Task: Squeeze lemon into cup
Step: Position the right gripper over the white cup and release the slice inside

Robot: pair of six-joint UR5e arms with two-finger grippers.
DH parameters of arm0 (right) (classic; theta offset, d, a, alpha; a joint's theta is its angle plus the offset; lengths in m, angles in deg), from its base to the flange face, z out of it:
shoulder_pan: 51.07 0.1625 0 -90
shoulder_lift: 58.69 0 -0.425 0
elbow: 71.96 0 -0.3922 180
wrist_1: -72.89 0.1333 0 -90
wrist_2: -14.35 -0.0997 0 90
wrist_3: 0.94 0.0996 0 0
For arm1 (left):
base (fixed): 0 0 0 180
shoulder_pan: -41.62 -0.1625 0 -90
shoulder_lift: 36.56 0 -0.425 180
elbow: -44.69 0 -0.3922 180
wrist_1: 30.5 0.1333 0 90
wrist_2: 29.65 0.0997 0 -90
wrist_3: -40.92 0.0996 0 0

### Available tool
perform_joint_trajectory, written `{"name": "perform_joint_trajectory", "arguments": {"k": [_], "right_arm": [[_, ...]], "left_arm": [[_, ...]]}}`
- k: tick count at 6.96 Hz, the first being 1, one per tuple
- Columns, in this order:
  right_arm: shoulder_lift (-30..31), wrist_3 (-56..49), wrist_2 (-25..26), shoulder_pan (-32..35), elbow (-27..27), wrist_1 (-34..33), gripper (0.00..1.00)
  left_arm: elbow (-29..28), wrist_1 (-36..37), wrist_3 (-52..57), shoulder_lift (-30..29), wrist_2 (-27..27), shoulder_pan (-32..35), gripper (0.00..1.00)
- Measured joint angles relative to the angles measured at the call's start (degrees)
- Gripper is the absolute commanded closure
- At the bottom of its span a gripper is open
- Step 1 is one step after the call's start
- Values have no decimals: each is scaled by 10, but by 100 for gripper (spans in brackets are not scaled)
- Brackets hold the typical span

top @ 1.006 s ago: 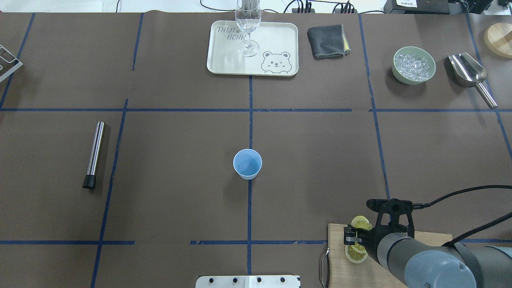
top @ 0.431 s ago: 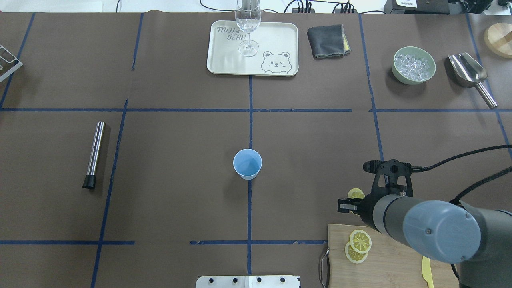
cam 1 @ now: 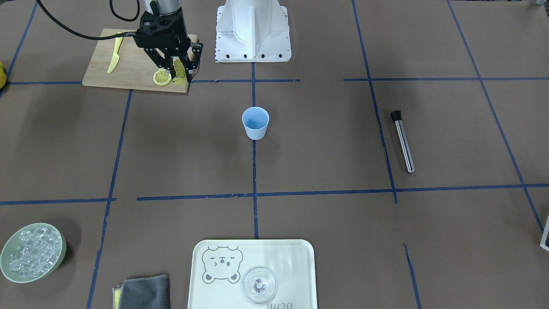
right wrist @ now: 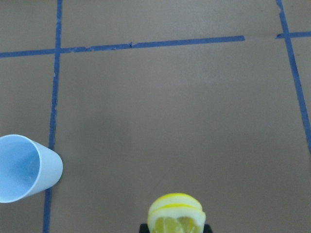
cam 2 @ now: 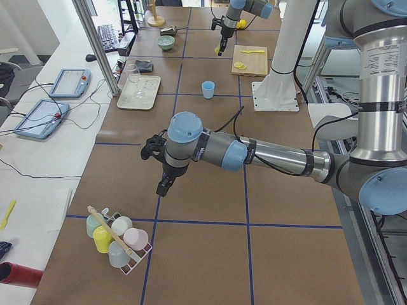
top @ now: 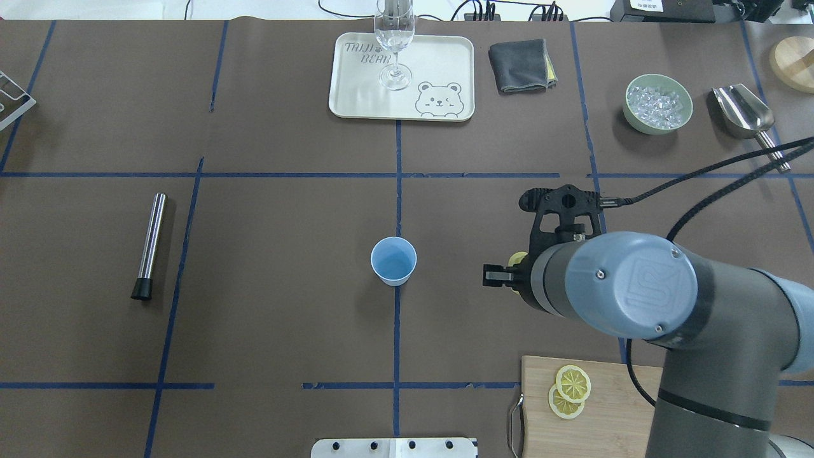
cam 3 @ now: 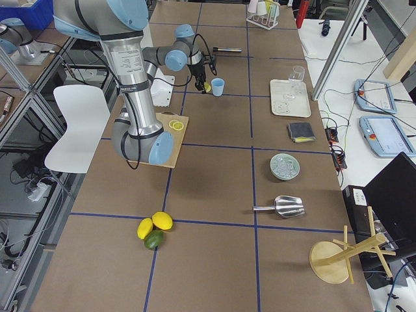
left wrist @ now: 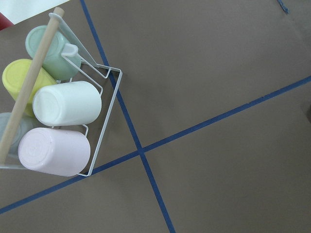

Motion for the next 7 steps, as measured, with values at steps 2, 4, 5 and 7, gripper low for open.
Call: {"name": "perform_joint_trajectory", "arguments": {"k": [2, 4, 5, 7], "right_arm": [[-98, -6, -16, 19, 71, -26, 100], [-177, -6, -18, 23, 153, -28, 99], [-211, -4, -18, 23, 199, -26, 97], [-237, -2, -17, 14, 264, -11, 92]], "left_arm": [[-1, 1, -1, 0, 0, 0, 0], [-2, 2, -1, 0, 0, 0, 0], [-3, 2, -1, 0, 0, 0, 0], [-4, 2, -1, 0, 0, -1, 0]]}}
